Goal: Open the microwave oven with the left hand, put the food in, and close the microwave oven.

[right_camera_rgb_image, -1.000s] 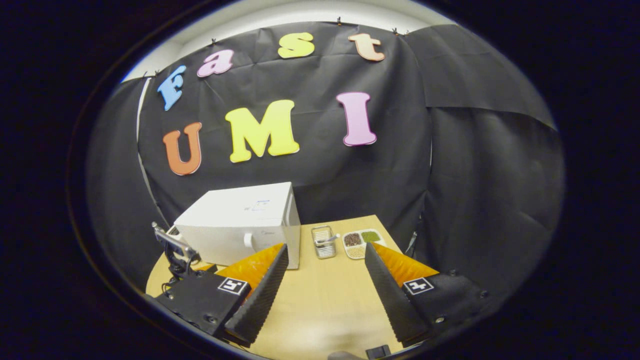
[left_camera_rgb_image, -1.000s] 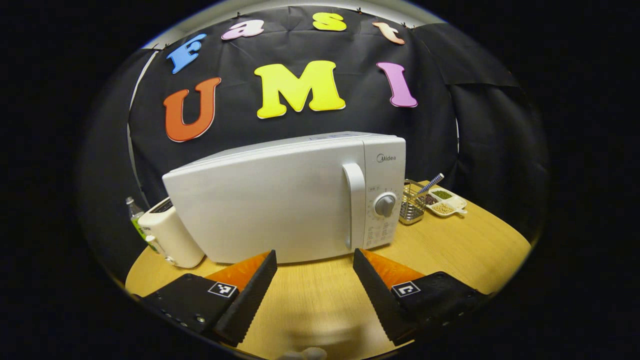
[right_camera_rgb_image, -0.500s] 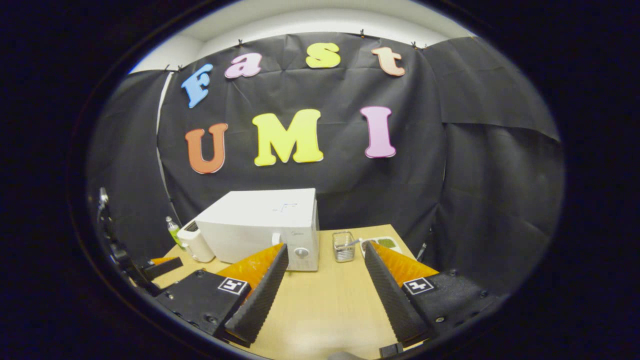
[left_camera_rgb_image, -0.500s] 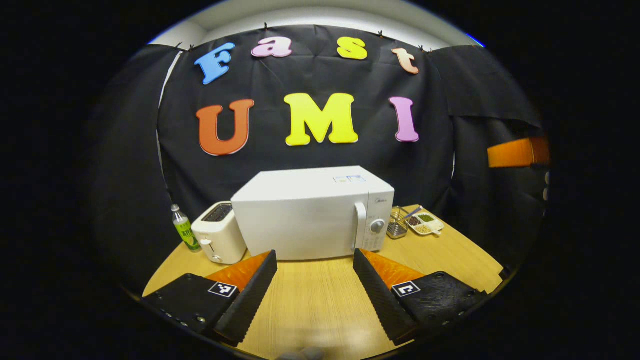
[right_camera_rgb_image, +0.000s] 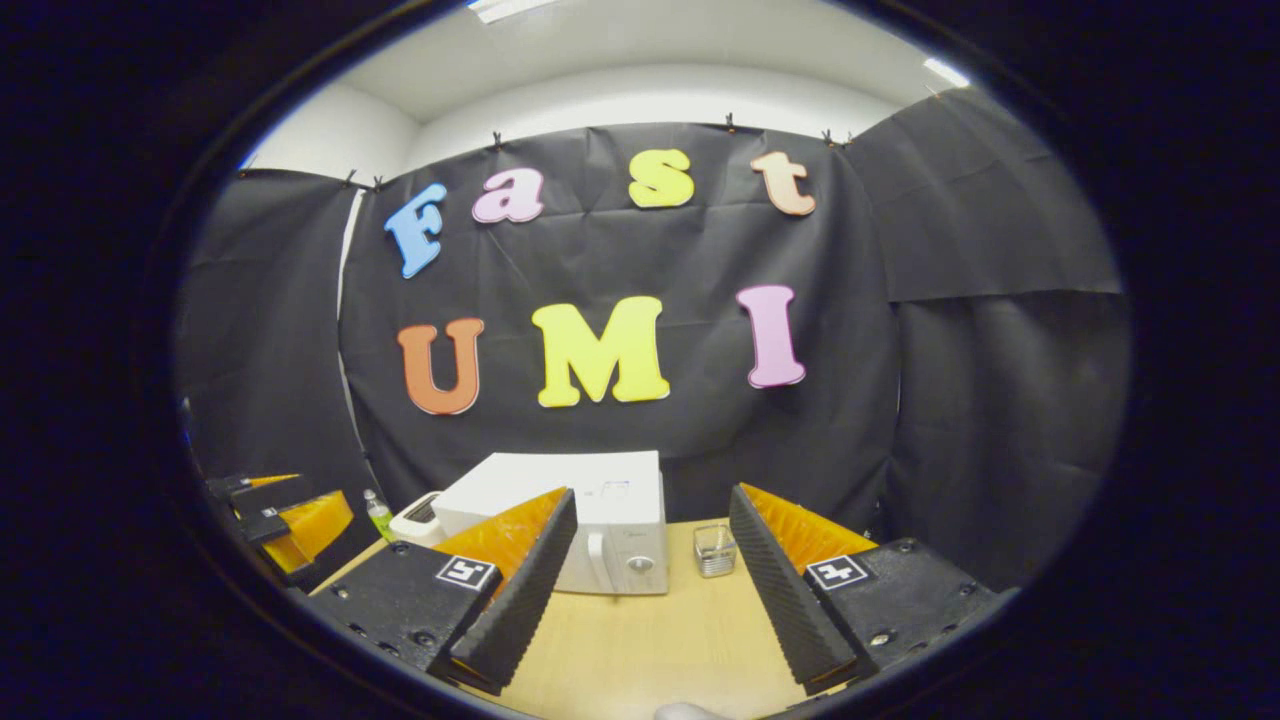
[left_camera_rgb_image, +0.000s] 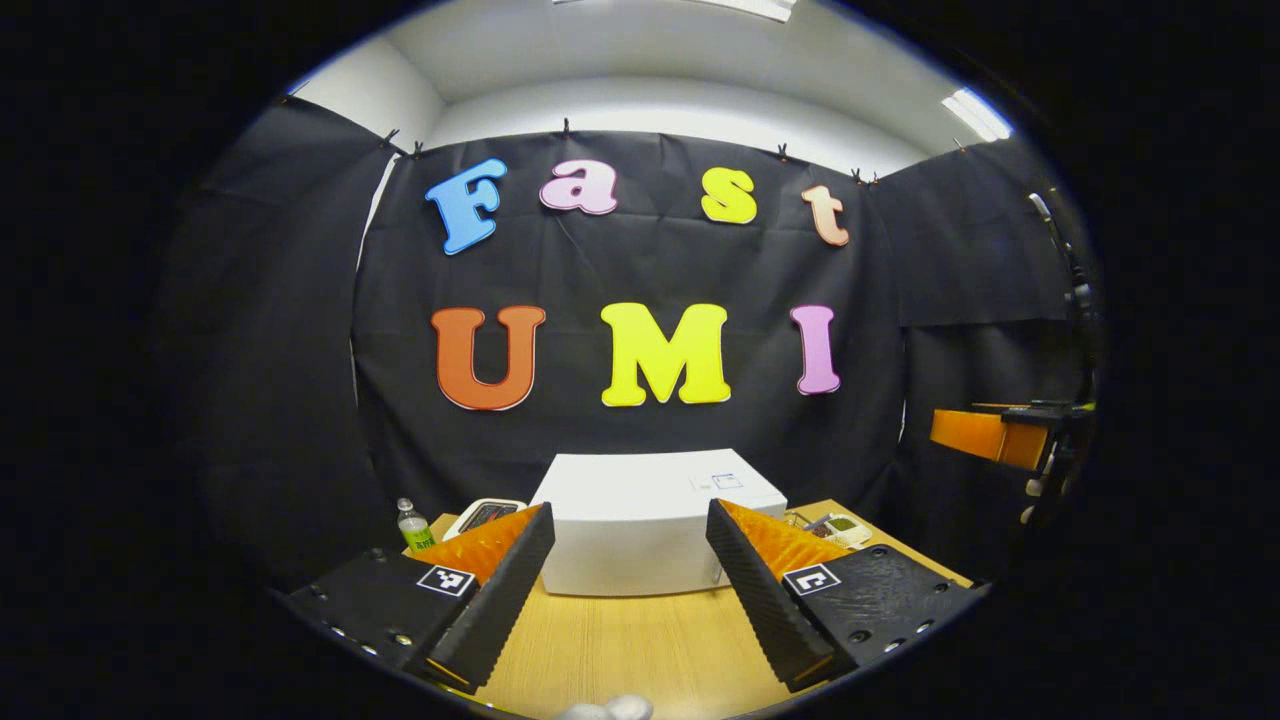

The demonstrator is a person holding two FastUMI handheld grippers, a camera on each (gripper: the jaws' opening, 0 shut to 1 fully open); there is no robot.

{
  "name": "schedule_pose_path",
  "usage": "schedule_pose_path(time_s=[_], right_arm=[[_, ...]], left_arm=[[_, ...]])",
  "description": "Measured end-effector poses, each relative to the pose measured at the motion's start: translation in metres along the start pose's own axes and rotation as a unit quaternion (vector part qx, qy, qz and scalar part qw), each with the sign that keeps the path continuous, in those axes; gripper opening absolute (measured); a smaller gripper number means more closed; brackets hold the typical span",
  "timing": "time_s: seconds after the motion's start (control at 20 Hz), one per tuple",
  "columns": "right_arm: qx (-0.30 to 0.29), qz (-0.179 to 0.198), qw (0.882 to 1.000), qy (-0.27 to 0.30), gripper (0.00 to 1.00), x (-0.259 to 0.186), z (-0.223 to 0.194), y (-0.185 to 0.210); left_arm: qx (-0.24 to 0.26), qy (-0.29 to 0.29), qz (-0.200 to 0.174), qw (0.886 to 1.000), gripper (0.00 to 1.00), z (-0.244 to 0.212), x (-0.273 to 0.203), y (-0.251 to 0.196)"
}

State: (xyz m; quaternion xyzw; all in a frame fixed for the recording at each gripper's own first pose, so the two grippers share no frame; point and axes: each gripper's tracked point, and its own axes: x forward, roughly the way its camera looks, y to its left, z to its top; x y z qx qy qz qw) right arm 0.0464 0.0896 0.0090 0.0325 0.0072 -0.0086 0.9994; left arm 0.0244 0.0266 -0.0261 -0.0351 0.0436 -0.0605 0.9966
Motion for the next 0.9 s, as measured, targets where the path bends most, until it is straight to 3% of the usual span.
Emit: schedule_pose_path(time_s=[0.35,0.4,0.45,0.5,0.55,0.6,0.65,0.75,0.8,0.85,0.9], right_arm=[[-0.007,0.010,1.000,-0.019,0.98,-0.011,0.016,0.015],[-0.009,0.010,1.000,-0.021,0.98,-0.013,0.017,0.015],[-0.009,0.011,1.000,-0.023,0.98,-0.015,0.018,0.016],[-0.008,0.013,1.000,-0.023,0.98,-0.015,0.018,0.017],[-0.006,0.016,1.000,-0.022,0.91,-0.014,0.017,0.018],[-0.006,0.017,1.000,-0.023,0.91,-0.014,0.019,0.019],[-0.006,0.019,1.000,-0.024,0.98,-0.014,0.020,0.019],[-0.004,0.022,0.999,-0.024,0.98,-0.012,0.022,0.019],[-0.003,0.022,0.999,-0.024,0.91,-0.011,0.023,0.019],[-0.004,0.023,0.999,-0.023,0.91,-0.010,0.023,0.019],[-0.006,0.023,0.999,-0.022,0.98,-0.010,0.022,0.018]], left_arm=[[-0.008,-0.036,0.006,0.999,0.96,0.033,-0.001,0.009],[-0.008,-0.042,0.009,0.999,0.87,0.036,-0.001,0.011],[-0.006,-0.047,0.015,0.999,0.96,0.039,-0.001,0.014],[-0.004,-0.048,0.020,0.999,0.96,0.039,0.000,0.016],[-0.004,-0.048,0.022,0.999,0.95,0.039,0.002,0.016],[-0.003,-0.049,0.025,0.999,0.94,0.040,0.003,0.014],[-0.001,-0.050,0.024,0.998,0.94,0.040,0.003,0.013],[-0.001,-0.052,0.020,0.998,0.94,0.041,0.002,0.009],[0.001,-0.052,0.020,0.998,0.94,0.042,0.002,0.009],[0.002,-0.052,0.021,0.998,0.94,0.043,0.002,0.009],[0.002,-0.052,0.022,0.998,0.94,0.043,0.002,0.009]])
